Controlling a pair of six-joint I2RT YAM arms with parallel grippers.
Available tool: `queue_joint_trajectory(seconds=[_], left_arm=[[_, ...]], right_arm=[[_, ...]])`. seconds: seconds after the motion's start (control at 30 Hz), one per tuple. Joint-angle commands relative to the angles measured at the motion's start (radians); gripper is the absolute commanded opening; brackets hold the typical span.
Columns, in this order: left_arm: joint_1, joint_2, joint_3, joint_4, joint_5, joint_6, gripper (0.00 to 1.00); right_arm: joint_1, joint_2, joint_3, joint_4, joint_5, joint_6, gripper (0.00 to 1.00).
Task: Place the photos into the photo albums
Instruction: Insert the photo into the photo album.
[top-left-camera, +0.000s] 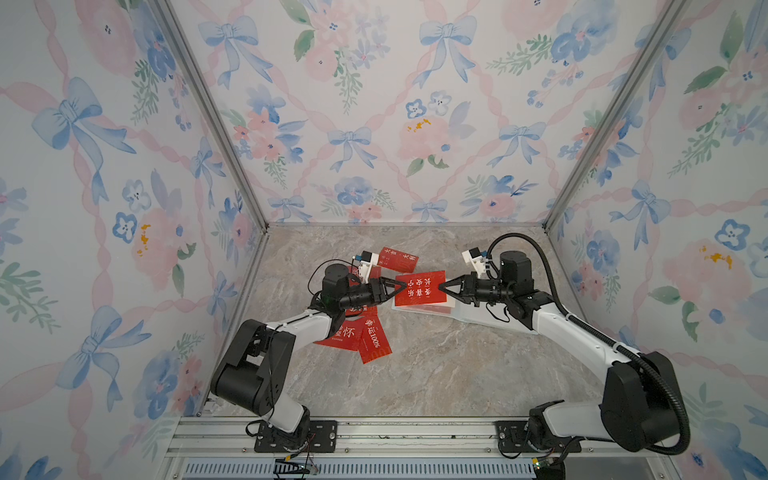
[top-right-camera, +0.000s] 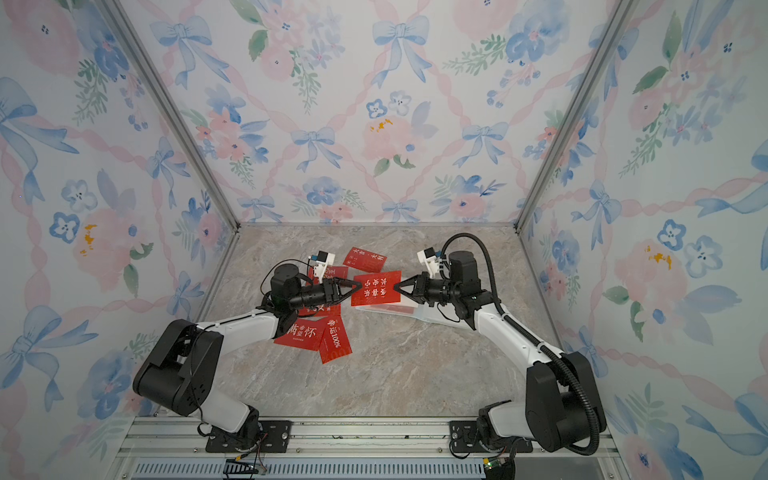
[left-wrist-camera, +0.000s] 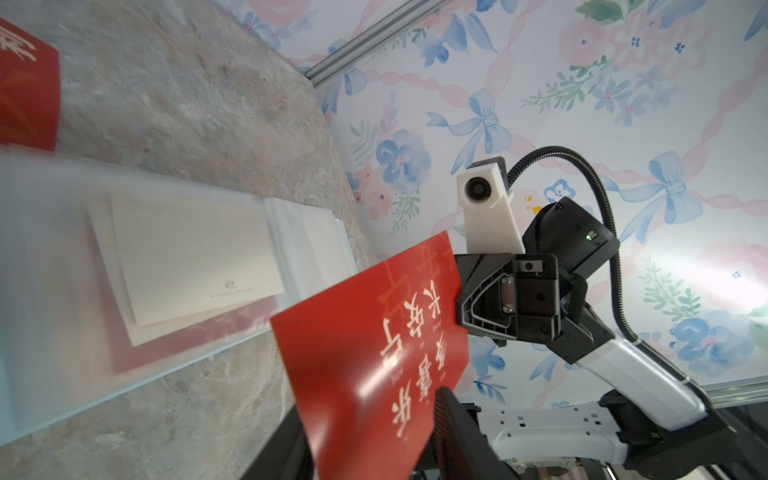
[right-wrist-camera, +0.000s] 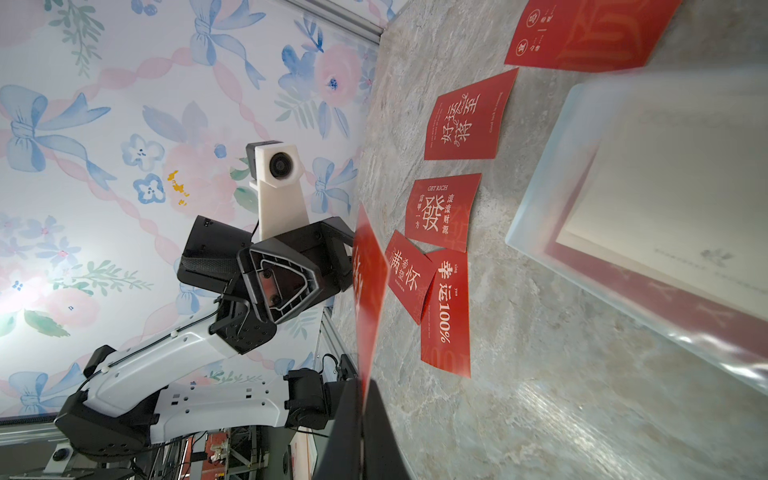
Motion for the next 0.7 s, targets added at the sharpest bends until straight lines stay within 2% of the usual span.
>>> queue_joint_trajectory(seconds=[0.0,0.1,0.17,0.23,0.33,0.43,0.67], left_arm=[[-0.009,-0.019,0.006,0.053,0.031,-0.008,0.29],[-0.009,-0.025,0.006,0.069,0.024,-0.017,0.08],[-0.008,-0.026,0.006,0.079,0.022,-0.021,0.00],[-0.008,-0.029,0.004,0.085,0.024,-0.023,0.00],[-0.005,-0.031,0.003,0.089,0.024,-0.027,0.00],[0.002,-0.038,-0.003,0.090,0.020,-0.029,0.00],[0.008,-0.022,0.005,0.092,0.014,-0.040,0.02]], right_arm=[[0.009,0.013,0.020,0.001,-0.005,-0.007,0.07],[0.010,0.020,0.021,0.000,-0.002,-0.010,0.07],[0.013,0.023,0.017,0.011,0.003,-0.003,0.08],[0.015,0.027,0.012,0.032,0.000,0.011,0.08],[0.008,0.023,0.003,0.069,0.001,0.035,0.20],[-0.014,0.011,-0.004,0.081,0.001,0.048,0.22],[-0.040,0.004,-0.008,0.038,0.000,0.016,0.05]])
